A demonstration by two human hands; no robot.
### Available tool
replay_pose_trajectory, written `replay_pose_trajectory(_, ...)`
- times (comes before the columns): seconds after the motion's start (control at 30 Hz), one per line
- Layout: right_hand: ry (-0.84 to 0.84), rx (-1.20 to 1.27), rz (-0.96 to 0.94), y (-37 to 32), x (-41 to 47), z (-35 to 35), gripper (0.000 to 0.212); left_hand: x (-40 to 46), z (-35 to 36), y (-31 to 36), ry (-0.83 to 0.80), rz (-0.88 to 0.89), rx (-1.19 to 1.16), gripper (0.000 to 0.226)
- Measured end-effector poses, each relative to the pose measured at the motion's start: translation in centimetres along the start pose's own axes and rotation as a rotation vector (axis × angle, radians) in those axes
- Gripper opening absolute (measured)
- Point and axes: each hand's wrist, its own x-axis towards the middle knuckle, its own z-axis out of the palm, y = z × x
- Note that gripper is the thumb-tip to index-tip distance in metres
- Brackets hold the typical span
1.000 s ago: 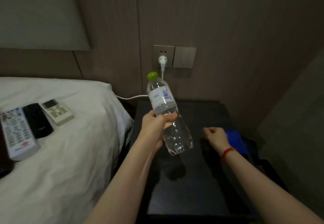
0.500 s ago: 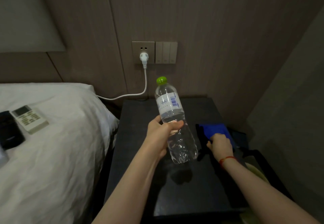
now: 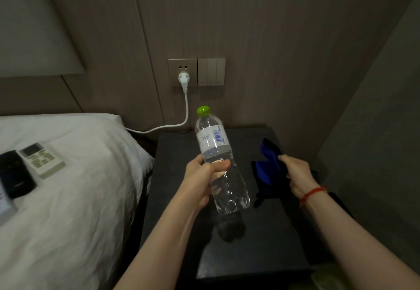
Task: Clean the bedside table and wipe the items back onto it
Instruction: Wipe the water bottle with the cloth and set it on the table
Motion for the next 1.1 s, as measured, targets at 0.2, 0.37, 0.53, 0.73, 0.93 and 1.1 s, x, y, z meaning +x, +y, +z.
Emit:
replay_pose_trajectory(0.2, -0.569, 0.567, 0.179, -7.4, -6.9, 0.7, 0.022, -0.8, 0.6, 0.0, -0.078, -0.008, -0.001, 0.046)
replay_pose_trajectory(0.37, -0.795, 0.452, 0.033, -9.0, -11.3, 1.9, 0.025, -2.4, 1.9, 0.6, -0.181, 0.076, 0.038, 0.044)
replay_pose_trajectory(0.53, -0.698, 0.324, -0.159, -8.3, -12.3, 2.4, 0.023, -4.2, 2.6, 2.0, -0.227, 0.161, 0.106, 0.055)
replay_pose_trajectory(0.73, -0.603, 0.343, -0.108, -9.5, -13.4, 3.1, 0.057, -6.3, 3.1, 3.1, -0.275, 0.235, 0.193, 0.053)
replay_pose_trajectory(0.93, -0.783, 0.181, -0.109, -10.9, -15.2, 2.6, 0.050, -7.9, 2.9, 3.5, -0.299, 0.315, 0.340, 0.054)
replay_pose_trajectory(1.1, -0.462, 0.036, -0.508, -12.5, -15.8, 3.7, 0.040, -8.8, 2.8, 4.6, -0.268, 0.494, 0.615, 0.056)
